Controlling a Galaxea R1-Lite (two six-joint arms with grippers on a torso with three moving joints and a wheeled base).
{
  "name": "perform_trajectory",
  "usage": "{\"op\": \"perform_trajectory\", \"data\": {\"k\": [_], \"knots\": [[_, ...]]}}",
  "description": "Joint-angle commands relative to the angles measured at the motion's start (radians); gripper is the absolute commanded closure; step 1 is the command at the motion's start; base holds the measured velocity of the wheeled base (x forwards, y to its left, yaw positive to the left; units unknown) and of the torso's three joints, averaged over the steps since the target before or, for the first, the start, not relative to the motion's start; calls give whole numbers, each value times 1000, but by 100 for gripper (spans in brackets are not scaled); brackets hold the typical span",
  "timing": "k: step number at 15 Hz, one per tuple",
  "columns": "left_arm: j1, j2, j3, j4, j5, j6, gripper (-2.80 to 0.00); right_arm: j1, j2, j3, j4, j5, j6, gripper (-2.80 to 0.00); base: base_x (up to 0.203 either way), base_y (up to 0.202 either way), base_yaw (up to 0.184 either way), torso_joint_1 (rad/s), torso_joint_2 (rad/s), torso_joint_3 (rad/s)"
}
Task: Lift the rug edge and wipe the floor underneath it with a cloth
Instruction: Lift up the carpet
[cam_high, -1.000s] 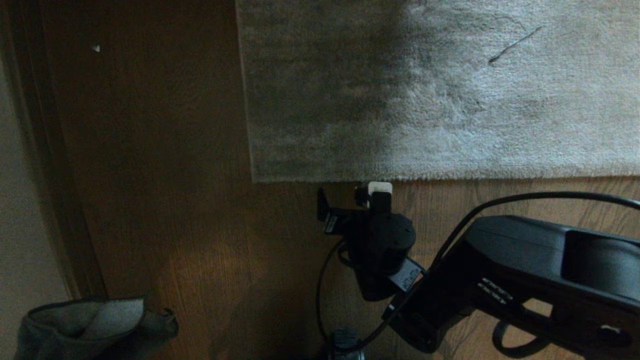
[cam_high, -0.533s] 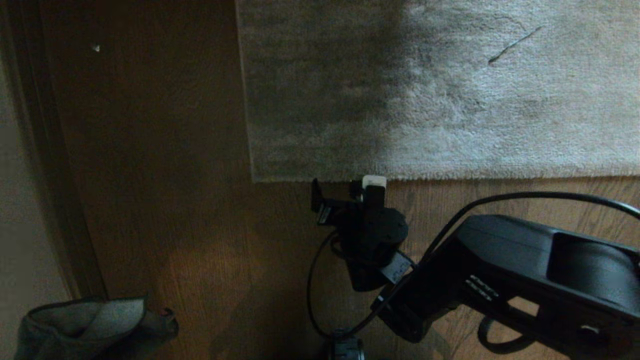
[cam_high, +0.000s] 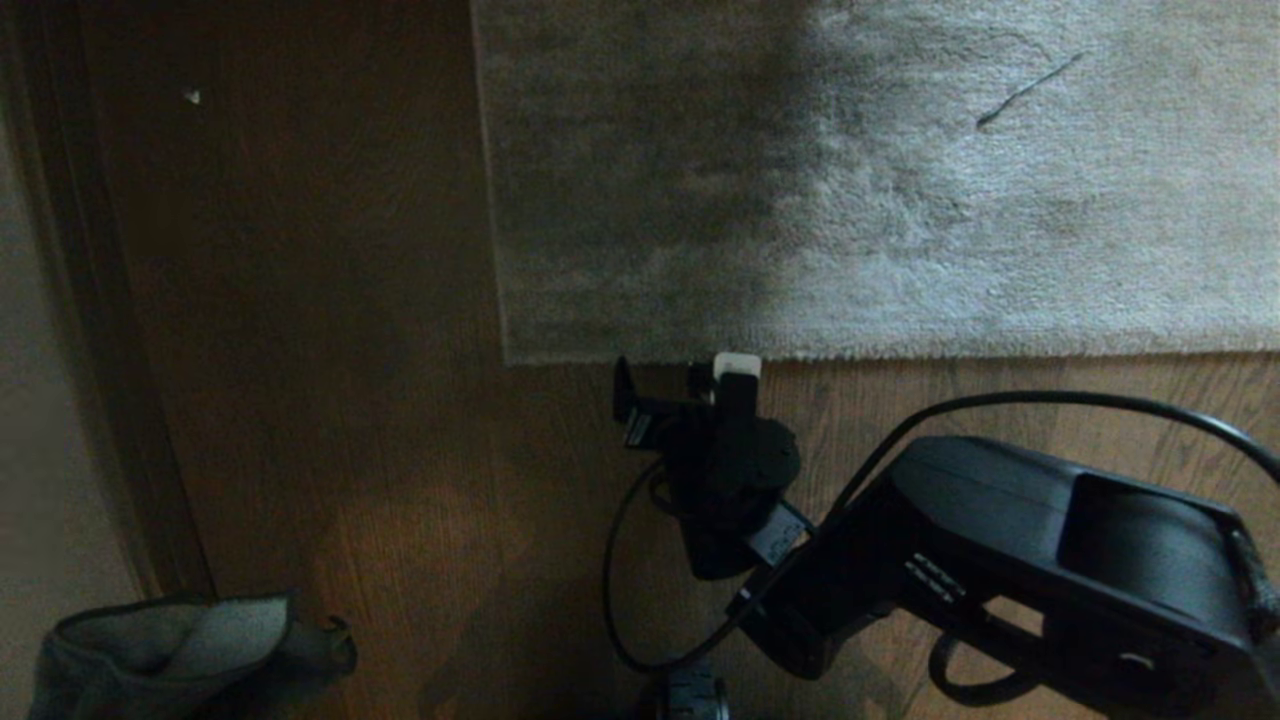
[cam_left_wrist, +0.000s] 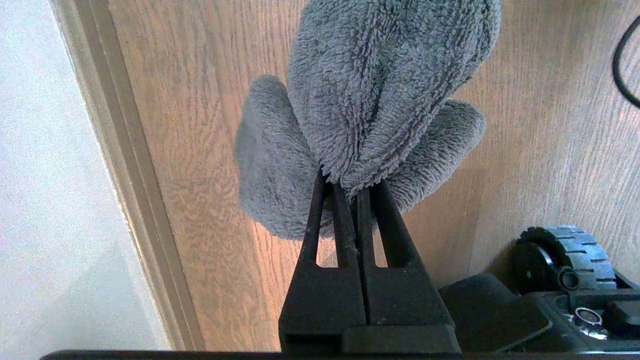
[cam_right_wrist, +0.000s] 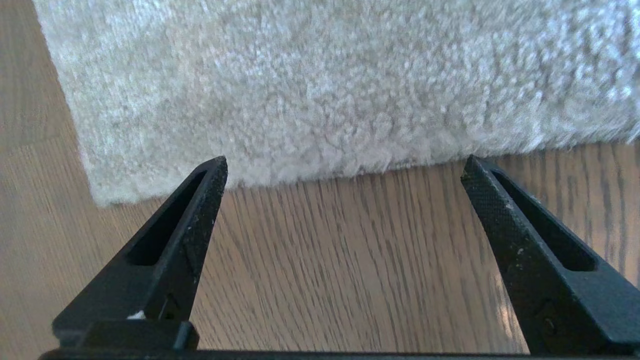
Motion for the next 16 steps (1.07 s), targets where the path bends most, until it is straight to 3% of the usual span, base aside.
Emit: {"op": "perform_trajectory", "data": {"k": [1, 16], "knots": [[0, 0, 0, 0, 0, 0, 0, 0, 16, -7, -48, -3, 1, -280, 0, 0, 0, 0, 0, 0], [0, 0, 0, 0, 0, 0, 0, -2, 113, -149, -48, -3, 5, -280, 0, 0, 0, 0, 0, 0]]}}
